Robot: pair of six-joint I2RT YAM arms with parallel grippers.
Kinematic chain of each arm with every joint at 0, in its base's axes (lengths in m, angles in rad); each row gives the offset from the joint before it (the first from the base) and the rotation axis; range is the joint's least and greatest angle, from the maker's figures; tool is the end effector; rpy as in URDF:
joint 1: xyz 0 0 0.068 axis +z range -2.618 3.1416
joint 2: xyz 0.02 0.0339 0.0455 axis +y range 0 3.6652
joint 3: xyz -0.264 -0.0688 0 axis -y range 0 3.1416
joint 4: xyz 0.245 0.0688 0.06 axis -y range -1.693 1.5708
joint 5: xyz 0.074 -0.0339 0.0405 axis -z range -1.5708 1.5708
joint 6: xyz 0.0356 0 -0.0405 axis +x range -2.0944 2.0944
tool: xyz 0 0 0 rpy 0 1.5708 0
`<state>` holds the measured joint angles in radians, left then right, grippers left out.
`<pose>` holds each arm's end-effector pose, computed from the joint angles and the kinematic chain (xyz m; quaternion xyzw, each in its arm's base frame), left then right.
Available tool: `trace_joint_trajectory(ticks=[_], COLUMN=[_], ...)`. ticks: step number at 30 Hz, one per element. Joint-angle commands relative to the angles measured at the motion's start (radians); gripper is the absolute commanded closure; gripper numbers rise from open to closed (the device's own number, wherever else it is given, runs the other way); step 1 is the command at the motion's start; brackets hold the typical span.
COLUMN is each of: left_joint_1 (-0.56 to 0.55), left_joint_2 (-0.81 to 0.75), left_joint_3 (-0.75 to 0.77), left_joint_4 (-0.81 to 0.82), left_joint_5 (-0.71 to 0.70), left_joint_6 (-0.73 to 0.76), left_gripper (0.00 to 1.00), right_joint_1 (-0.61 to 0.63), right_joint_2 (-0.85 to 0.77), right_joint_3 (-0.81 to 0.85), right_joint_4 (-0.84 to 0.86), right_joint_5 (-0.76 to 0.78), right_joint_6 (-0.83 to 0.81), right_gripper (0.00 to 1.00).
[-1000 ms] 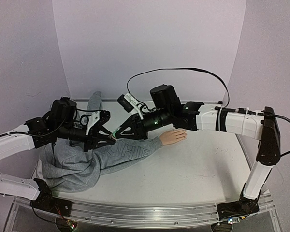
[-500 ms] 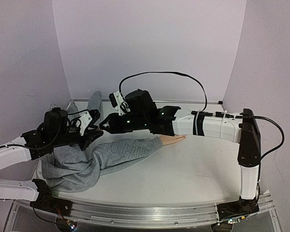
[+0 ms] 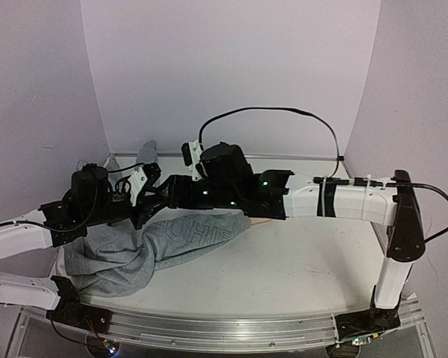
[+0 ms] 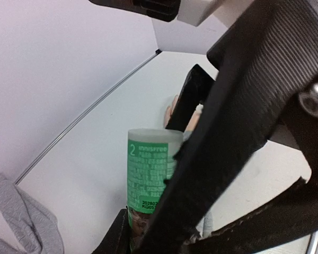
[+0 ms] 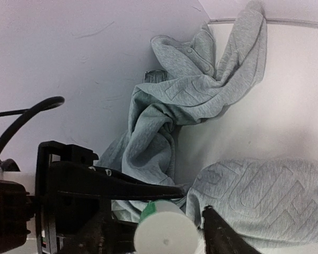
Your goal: Paint the nails
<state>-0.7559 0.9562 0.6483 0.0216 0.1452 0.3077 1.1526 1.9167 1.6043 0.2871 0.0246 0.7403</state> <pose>0.1596 -0.1575 0.2813 0.4424 0.6663 -0.1894 0.5696 0.1919 0.4297 0.3409 -0.1381 0.7025 0.5612 0.4152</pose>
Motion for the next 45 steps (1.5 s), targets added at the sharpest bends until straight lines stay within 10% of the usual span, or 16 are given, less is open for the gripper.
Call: trace_joint_trajectory(ticks=[1,6,16,45], left_joint_1=[0.012,0.070,0.118,0.115], left_joint_2=[0.033,0.072,0.239,0.282], left_joint_3=[0.080,0.106,0.239,0.249], left_joint_4=[0.147,0.136,0.141,0.175], left_joint_5=[0.029,0.169,0.921,0.998], left_joint_6=[-0.069,-0.138,-0.291,-0.347], left_gripper=[1.00,1.00,1.00,1.00], right_joint_1=[-0.034,-0.119,-0.221,-0.231], right_joint_2=[-0.182,-0.323,-0.335,-0.155], right_joint_3=[-0.127,-0.267,-0.310,-0.222], right_joint_4=[0.080,0.126,0.231,0.524], right_joint_5=[-0.092,-0.257,-0.700,-1.068], right_joint_6=[-0.124,-0.281,-0.619,-0.430], right_gripper=[0.23,0.03,0.12,0.78])
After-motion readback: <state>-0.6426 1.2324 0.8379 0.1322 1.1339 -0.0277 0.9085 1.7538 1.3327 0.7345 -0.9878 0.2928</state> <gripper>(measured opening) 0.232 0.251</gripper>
